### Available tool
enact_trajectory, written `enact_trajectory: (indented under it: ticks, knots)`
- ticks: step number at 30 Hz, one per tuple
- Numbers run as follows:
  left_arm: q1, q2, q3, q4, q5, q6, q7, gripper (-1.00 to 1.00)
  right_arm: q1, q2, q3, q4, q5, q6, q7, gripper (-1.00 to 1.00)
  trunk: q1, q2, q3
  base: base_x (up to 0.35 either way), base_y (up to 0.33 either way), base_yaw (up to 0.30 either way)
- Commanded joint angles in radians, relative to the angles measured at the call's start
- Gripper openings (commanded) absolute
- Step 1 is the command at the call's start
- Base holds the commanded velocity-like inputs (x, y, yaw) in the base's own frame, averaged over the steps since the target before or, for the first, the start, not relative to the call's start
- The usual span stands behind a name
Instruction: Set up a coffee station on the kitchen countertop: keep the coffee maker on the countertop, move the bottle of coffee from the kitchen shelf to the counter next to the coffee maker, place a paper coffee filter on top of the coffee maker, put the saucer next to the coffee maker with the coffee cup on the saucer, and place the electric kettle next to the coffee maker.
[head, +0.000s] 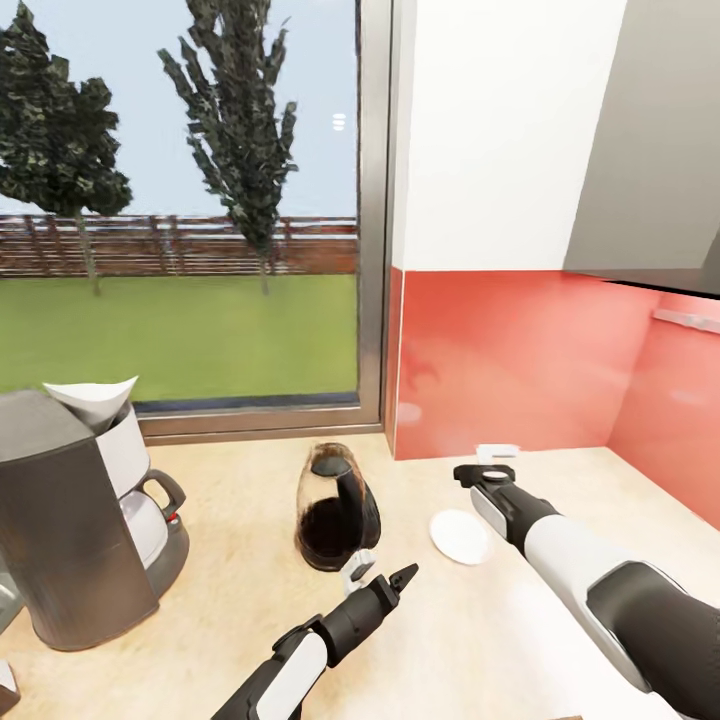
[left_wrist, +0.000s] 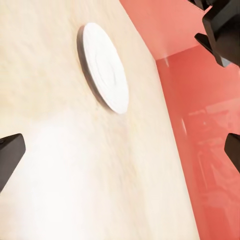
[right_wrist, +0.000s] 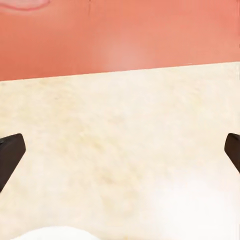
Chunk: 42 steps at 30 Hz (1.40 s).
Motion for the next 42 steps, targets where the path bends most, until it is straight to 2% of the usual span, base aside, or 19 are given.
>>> enact_trajectory:
  ticks: [1,6,11,13,17,20,29,42]
  knots:
    - [0.000,0.000,0.000,0.001,0.010,0.006,-0.002,1.00,0.001,0.002,0.008,-0.003,-0.005,0.006,-0.006,1.00,0.001,-0.001,0.000,0.052,0.035,0.000]
    - [0.000,0.000,0.000,0.001,0.011,0.008,-0.002,1.00,0.004,0.006,0.009,-0.003,-0.006,0.002,0.001,1.00,0.001,-0.001,0.000,0.013,0.009,0.000]
    - [0.000,0.000,0.000,0.002,0.012,0.051,-0.007,1.00,0.014,0.005,0.008,-0.002,-0.005,-0.022,0.108,1.00,0.001,-0.001,0.000,0.001,0.001,0.000]
    - [0.006,0.000,0.005,-0.004,0.013,0.063,-0.015,1.00,0.020,0.011,0.006,-0.008,-0.004,-0.017,0.121,1.00,0.001,-0.001,0.000,0.000,0.000,0.000]
    - [0.007,0.000,0.003,-0.012,0.012,0.071,-0.017,1.00,0.043,0.024,0.006,-0.030,-0.004,-0.001,0.117,1.00,0.001,-0.001,0.000,0.000,0.000,0.000]
    - [0.008,0.003,0.003,0.005,0.012,0.065,-0.008,1.00,0.030,0.025,0.006,-0.013,-0.004,-0.011,0.114,1.00,0.001,-0.001,0.000,0.000,0.000,0.000]
    - [0.015,0.053,0.000,0.021,0.013,0.063,-0.002,1.00,0.010,0.024,0.006,0.014,-0.003,-0.020,0.111,1.00,0.001,-0.001,0.000,0.000,0.000,0.000]
    - [0.016,0.056,-0.002,-0.030,0.013,0.083,-0.002,1.00,0.015,0.025,0.006,0.065,-0.004,-0.021,0.091,1.00,0.001,-0.001,0.000,0.000,0.000,0.000]
